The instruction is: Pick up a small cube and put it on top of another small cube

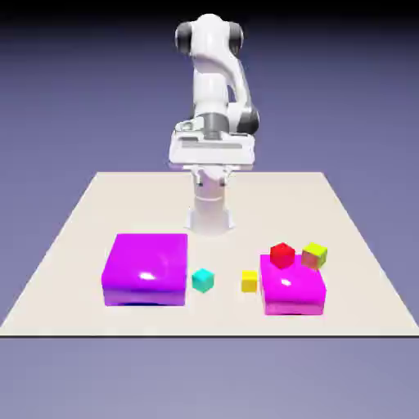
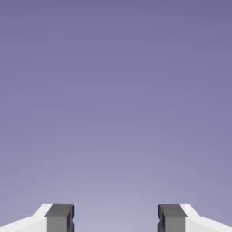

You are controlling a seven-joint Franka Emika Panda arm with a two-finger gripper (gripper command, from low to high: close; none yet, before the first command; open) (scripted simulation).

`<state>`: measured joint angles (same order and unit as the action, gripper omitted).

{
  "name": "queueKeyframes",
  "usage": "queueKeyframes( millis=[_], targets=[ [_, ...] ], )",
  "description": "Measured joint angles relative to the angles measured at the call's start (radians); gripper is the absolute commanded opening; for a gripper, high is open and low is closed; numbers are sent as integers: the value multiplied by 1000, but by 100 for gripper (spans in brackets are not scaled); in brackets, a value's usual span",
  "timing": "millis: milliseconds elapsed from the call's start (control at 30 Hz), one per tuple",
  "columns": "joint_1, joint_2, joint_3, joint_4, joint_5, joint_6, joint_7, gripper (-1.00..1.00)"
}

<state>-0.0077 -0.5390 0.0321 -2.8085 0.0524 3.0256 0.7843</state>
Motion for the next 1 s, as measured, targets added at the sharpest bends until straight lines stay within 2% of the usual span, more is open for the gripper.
queueKeyframes(
  millis=[800, 867, 1000],
  targets=[
    [-392, 616, 638, 30, 1044, -228, 862, 0],
    [-396, 621, 643, 30, 1053, -230, 869, 0],
    [-418, 766, 681, 76, 1115, -116, 779, 0]
  ],
)
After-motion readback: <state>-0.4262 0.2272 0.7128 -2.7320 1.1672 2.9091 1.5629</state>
